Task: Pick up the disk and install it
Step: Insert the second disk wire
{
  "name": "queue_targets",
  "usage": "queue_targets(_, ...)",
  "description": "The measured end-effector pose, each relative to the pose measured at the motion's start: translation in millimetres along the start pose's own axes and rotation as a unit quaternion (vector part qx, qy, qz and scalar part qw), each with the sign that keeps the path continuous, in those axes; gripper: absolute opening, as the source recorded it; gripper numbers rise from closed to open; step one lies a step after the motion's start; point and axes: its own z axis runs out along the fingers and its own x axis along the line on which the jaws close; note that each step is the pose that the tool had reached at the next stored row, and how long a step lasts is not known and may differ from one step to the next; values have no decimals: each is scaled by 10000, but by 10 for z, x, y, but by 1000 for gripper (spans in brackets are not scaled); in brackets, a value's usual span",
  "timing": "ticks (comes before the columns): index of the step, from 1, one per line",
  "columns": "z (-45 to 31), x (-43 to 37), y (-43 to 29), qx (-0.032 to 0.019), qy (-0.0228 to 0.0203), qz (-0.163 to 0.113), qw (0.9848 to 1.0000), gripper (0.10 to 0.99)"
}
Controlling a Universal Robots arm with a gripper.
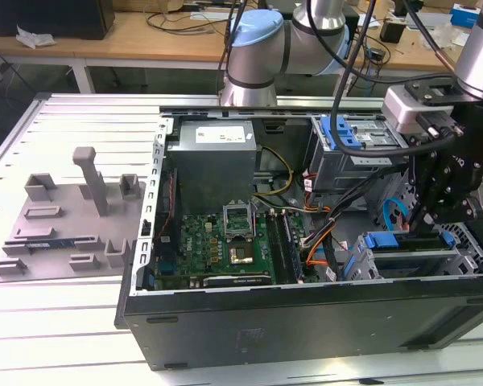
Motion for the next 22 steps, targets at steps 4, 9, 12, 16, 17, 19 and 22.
queue_targets(4, 15, -1, -2, 0, 0, 0, 10000, 161)
queue_targets(9, 48, -2, -1, 0, 1, 0, 10000, 161)
queue_targets(12, 70, -3, 0, -1, 1, 0, 10000, 161)
queue_targets(16, 114, -3, 3, -1, 8, -1, 10000, 161)
queue_targets(17, 126, -2, 4, -1, 8, -2, 10000, 161)
queue_targets(19, 135, 1, 4, -1, 2, -4, 10000, 173)
queue_targets(22, 21, 5, -3, -1, 0, -6, 10000, 239)
